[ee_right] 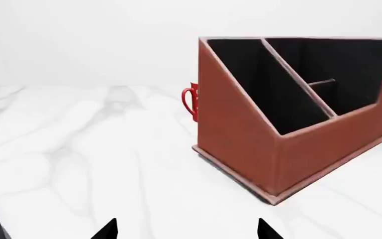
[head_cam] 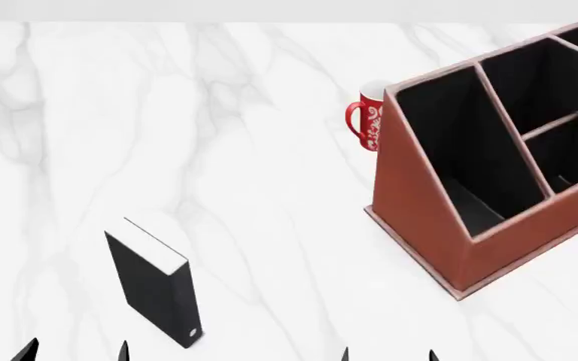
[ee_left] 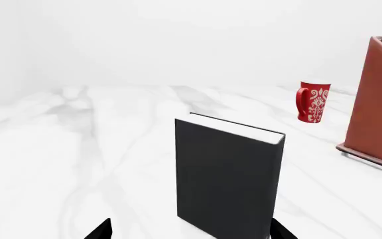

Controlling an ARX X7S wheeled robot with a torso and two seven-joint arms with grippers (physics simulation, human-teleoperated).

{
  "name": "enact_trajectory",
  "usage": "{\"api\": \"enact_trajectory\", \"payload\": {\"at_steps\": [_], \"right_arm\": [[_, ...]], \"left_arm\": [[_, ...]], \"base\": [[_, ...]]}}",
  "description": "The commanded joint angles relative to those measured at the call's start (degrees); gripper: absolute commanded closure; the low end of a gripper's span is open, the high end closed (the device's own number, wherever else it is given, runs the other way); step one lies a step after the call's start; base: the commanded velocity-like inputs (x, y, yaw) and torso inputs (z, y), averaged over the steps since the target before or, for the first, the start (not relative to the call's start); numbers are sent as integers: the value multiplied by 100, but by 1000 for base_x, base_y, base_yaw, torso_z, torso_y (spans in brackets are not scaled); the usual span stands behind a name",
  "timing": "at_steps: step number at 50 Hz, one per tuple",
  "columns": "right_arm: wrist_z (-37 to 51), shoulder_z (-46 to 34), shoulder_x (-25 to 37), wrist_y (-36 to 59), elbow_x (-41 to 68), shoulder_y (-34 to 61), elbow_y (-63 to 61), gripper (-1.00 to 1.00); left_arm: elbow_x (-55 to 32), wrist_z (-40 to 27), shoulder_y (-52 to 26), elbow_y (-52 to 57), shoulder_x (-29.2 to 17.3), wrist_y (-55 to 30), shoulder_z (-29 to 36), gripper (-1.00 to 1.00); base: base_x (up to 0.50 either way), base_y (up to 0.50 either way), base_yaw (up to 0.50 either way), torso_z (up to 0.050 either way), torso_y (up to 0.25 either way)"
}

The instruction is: Pick up the book and place it in the left compartment of the caddy.

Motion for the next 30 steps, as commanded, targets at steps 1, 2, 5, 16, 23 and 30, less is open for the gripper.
{"api": "enact_trajectory", "payload": {"at_steps": [1, 2, 5, 16, 23, 30], "right_arm": [[127, -116, 92, 46, 65, -7, -56, -100], [172, -136, 118, -4, 85, 0, 19, -100], [278, -225, 170, 150, 102, -47, -170, -100], [397, -297, 293, 355, 605, -108, -963, -100], [596, -278, 464, 1009, 747, -157, -2328, -100], [793, -306, 611, 1603, 741, -138, -3440, -100]], "left_arm": [[-135, -32, 50, 65, -99, 3, 124, -100], [-183, -53, 80, 150, -126, -67, 145, -100], [-199, -126, 80, 136, -190, 9, 222, -100], [-455, -182, 147, 1098, -376, -342, 394, -100], [-662, -320, 166, 2540, -533, -1068, 319, -100], [-751, -447, 216, 3670, -718, -1534, 248, -100]], "base": [[0, 0, 0, 0, 0], [0, 0, 0, 0, 0], [0, 0, 0, 0, 0], [0, 0, 0, 0, 0], [0, 0, 0, 0, 0], [0, 0, 0, 0, 0]]}}
